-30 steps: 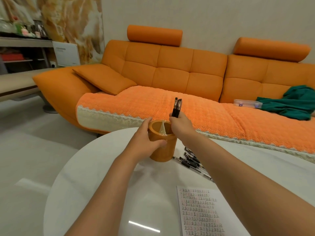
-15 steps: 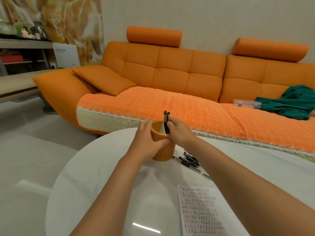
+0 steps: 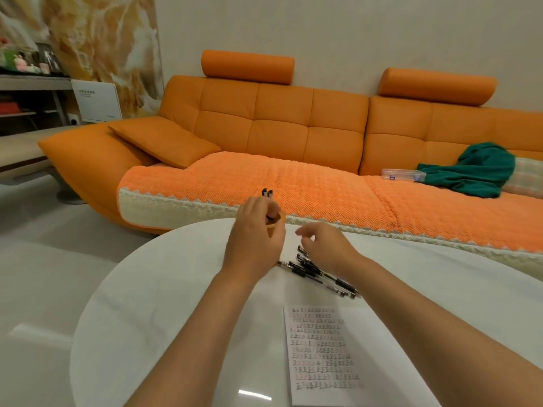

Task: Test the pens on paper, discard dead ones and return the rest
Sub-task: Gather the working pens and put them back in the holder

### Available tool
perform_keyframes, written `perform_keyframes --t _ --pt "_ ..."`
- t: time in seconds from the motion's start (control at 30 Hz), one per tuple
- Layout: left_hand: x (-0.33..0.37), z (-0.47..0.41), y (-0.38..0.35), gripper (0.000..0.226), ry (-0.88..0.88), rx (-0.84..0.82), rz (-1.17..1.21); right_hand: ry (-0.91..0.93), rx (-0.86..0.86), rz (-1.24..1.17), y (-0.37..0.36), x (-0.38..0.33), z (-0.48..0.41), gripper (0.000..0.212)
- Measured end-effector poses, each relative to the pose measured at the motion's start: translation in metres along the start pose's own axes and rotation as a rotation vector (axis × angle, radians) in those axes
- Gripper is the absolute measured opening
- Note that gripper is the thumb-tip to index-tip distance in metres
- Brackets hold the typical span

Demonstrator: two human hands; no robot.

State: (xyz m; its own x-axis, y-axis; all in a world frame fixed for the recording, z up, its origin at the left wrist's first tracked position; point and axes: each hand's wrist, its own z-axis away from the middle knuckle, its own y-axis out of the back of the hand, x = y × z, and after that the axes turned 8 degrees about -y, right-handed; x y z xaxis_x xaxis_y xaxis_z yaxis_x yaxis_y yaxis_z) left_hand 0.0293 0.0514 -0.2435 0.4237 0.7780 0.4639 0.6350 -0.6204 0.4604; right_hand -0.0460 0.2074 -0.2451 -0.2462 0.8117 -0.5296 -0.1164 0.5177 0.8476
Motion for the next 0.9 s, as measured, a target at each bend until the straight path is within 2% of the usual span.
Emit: perform_keyframes --t 0.13,0.23,0.3,0.37,0.53,0.7,0.8,0.9 --pt "0.014 0.018 -0.017 0.015 0.073 -0.309 0.120 0.019 -0.029 0.374 -0.009 0.030 0.021 0.032" --pt "0.015 0.030 -0.030 0.025 0.089 -0.541 0.001 0.071 -0.001 0.462 -0.016 0.044 0.035 0.035" --pt "0.013 0.035 -0.036 0.035 0.100 -0.631 -0.065 0.130 0.038 0.482 -0.019 0.049 0.042 0.034" --pt "0.010 0.036 -0.040 0.044 0.129 -0.688 -0.092 0.126 0.030 0.479 -0.020 0.050 0.045 0.031" --pt "0.008 0.039 -0.041 0.059 0.180 -0.788 -0.146 0.077 -0.145 0.425 -0.017 0.052 0.042 0.020" --pt "0.007 0.040 -0.040 0.059 0.153 -0.845 -0.238 0.149 -0.164 0.426 -0.016 0.052 0.045 0.046" --pt "0.006 0.039 -0.041 0.052 0.135 -0.862 -0.263 0.202 -0.137 0.485 -0.022 0.053 0.046 0.048" --pt "0.004 0.037 -0.038 0.048 0.139 -0.882 -0.255 0.231 -0.118 0.505 -0.024 0.053 0.045 0.042"
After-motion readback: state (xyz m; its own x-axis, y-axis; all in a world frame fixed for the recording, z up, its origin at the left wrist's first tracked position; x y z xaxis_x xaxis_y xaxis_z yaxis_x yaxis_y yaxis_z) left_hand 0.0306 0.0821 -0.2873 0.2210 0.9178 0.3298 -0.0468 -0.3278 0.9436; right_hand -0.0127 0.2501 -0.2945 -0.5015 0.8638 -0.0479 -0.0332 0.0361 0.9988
